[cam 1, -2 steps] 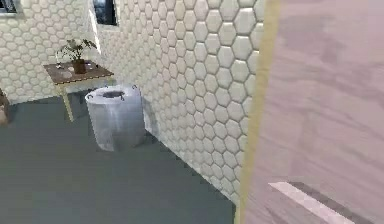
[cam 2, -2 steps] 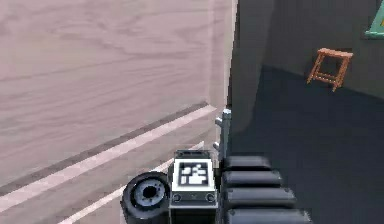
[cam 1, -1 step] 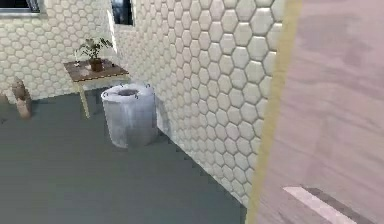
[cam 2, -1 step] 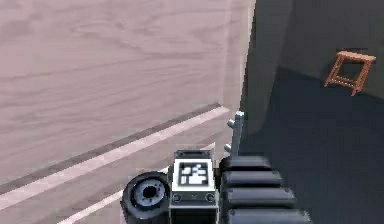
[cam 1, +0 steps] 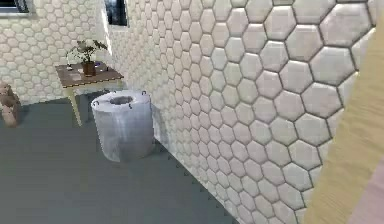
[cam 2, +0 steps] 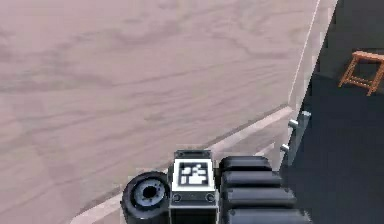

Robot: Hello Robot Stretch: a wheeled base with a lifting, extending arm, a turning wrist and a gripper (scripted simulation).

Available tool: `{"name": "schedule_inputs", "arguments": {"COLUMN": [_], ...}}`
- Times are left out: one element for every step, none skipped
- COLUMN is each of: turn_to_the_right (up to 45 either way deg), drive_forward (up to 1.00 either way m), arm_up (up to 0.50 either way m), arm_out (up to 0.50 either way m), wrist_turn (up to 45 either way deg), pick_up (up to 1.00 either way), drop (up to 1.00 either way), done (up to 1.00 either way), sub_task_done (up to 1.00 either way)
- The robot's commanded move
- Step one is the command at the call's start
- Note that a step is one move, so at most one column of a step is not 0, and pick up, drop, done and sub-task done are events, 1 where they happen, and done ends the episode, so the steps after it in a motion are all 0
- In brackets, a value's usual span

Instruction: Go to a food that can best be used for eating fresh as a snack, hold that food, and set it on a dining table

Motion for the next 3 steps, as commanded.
{"name": "schedule_inputs", "arguments": {"turn_to_the_right": [-39.0,0.0,0.0], "drive_forward": [0.00,1.00,1.00], "arm_up": [0.00,0.00,0.00], "arm_out": [0.00,0.00,0.00], "wrist_turn": [0.0,0.0,0.0], "pick_up": [0.00,0.00,0.00], "drop": [0.00,0.00,0.00], "done": [0.00,0.00,0.00], "sub_task_done": [0.00,0.00,0.00]}}
